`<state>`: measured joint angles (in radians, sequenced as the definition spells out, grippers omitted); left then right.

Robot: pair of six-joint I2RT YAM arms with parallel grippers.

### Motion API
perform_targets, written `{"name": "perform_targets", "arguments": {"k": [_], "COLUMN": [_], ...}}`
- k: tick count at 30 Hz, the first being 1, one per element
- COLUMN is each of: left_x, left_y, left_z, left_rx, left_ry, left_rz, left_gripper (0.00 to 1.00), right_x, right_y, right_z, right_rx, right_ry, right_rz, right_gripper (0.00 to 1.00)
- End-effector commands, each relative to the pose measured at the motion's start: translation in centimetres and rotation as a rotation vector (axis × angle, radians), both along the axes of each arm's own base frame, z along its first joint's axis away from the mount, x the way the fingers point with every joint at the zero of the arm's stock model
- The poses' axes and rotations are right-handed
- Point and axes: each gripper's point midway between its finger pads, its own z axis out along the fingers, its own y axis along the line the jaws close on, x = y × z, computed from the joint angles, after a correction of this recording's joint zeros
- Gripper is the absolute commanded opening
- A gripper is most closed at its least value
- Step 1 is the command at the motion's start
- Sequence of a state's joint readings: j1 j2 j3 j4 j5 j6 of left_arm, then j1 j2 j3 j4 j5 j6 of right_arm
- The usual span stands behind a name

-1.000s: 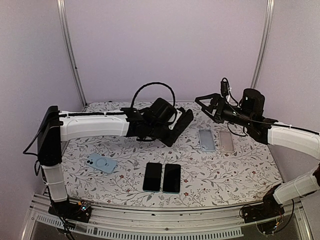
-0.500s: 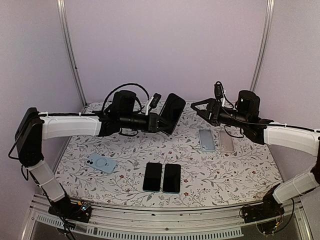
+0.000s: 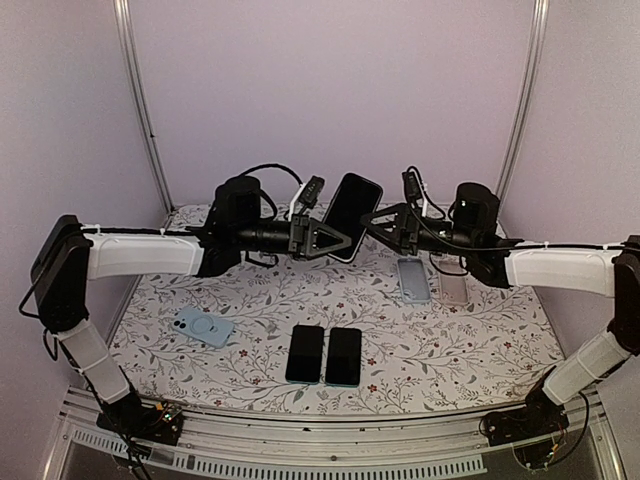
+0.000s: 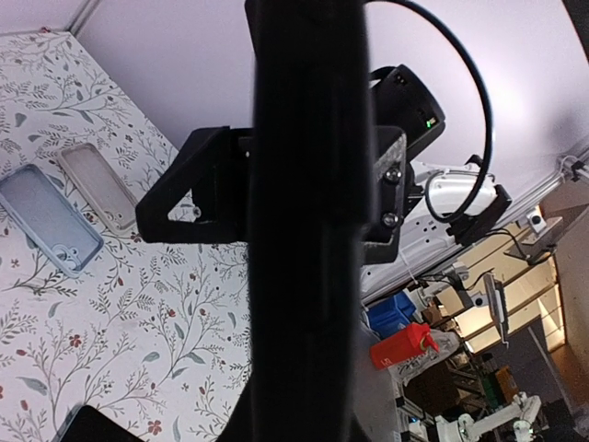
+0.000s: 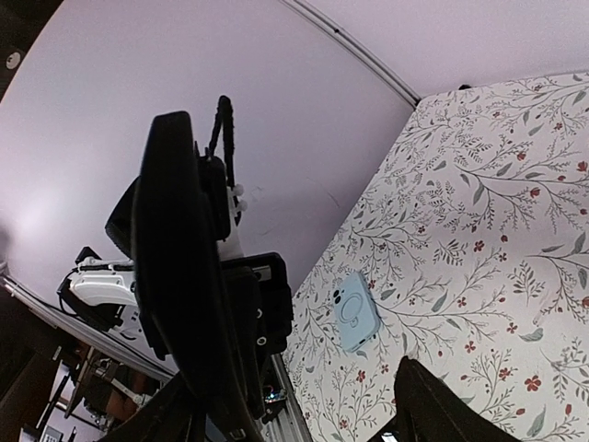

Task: Take the phone out of the phone case
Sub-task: Remove the corner of the phone case from the bottom right corner of the phone case.

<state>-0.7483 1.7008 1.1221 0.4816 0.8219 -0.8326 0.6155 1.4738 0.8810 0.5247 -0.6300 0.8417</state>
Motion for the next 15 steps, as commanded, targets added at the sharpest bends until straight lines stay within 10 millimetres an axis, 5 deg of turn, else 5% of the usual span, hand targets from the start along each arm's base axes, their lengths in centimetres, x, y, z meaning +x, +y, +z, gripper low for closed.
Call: {"name": "perform_targets", "arguments": {"k": [1,9,13,15], "left_x": [-0.24,-0.01,0.13,0.27], "left_y": [0.01,-0.05,0.19,0.41], "left_z": [2.06,1.55,1.55,1.61], "left_rx": [-0.075,-0.061,-0.051,-0.045], "left_ry": [-0.060,-0.044,-0.051,-0.057], "left_rz": [-0.037,-0.031,-0.017,-0.008], "left_gripper": [0.00,0.02,0.21,0.30], "right_x": [-0.08,-0.13,-0.21,-0.32], "right_y": [1.31,2.11,2.00,1.93], "right_z": [2.70,2.71,2.83,2.96], "right_rx": [0.072,0.124,0.126,0.126], "right_ry": [-0.047,-0.001,0.002,0.003], "right_rz": [0.049,0.097,0.098,0.100], "right_gripper": [0.67,0.21,0.01,0.00]}}
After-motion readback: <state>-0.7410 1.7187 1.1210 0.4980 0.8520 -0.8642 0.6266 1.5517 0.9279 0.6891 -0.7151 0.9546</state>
